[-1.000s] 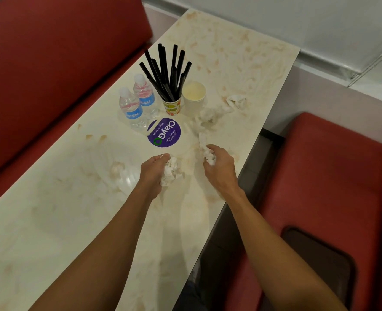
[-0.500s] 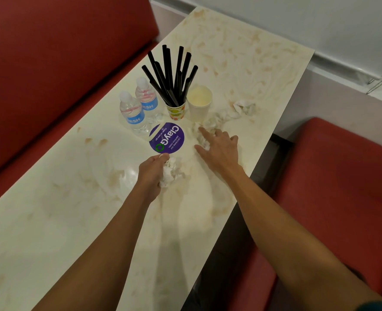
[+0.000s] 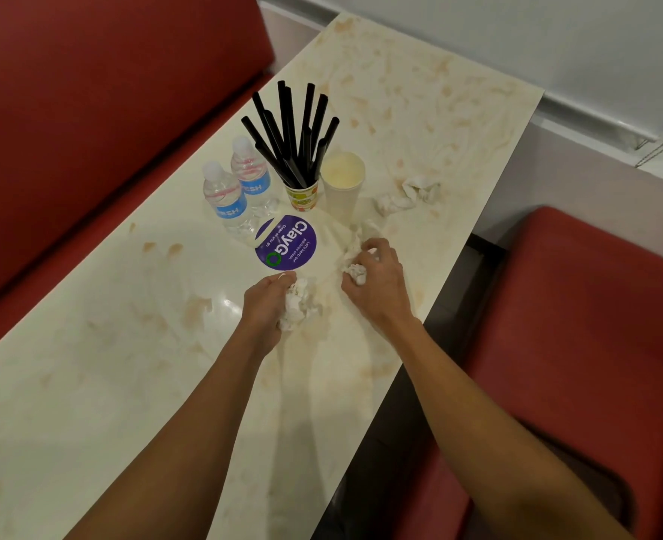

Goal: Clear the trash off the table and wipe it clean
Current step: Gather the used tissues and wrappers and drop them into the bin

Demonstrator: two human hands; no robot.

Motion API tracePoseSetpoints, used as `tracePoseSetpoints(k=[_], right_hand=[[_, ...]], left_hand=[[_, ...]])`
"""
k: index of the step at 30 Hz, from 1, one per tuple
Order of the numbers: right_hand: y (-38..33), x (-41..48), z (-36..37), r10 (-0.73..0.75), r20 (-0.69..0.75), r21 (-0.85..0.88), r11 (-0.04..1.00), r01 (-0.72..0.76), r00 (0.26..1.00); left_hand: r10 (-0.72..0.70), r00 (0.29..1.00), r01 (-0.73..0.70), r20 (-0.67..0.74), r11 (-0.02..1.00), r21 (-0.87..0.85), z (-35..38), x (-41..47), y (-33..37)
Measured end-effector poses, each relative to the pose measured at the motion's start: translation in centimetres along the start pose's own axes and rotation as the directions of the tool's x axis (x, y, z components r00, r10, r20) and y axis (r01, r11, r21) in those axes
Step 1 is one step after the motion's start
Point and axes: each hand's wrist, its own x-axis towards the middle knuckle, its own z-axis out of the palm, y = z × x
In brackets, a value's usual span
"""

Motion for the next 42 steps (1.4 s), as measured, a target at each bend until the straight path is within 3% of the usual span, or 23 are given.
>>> tracePoseSetpoints(k=[9,13,22,30,38,42], right_hand=[[-1.9,-4.8,-1.9,0.124,-0.028,0.296,0.949,-0.11,0.992],[-3.6,-7.2,-2.4,0.157,-0.034,0.33,0.934,-0.137,0.987],[-9.9,-15.0,-1.5,0.242,-0.065,0.462,0.867,-0.185,0.968],[-20.0,-27.4,2.8,0.237,-0.02,0.586,0.79,-0.181,0.971],[-31.4,-41.4,10.2,0.153,0.032,0.663,0.736,-0.136,0.988],[-36.6,-48.0,13.7,0.127,0.049,0.682,0.72,-0.126,0.991]], left_hand=[[-0.009,0.999,0.007,0.031,0.999,0.042,-1.8,-2.0,-1.8],[-0.011,0.998,0.01,0.058,0.999,0.033,-3.1,-3.3,-2.5],[0.133,0.984,-0.138,0.119,0.99,0.035,-8.8,-10.5,-4.6],[0.317,0.94,-0.326,0.125,0.944,0.056,-20.7,-17.8,-8.3],[0.523,0.852,-0.524,0.036,0.848,0.082,-35.7,-24.9,-12.7],[0.54,0.84,-0.54,-0.05,0.841,0.029,-42.9,-27.7,-15.6]])
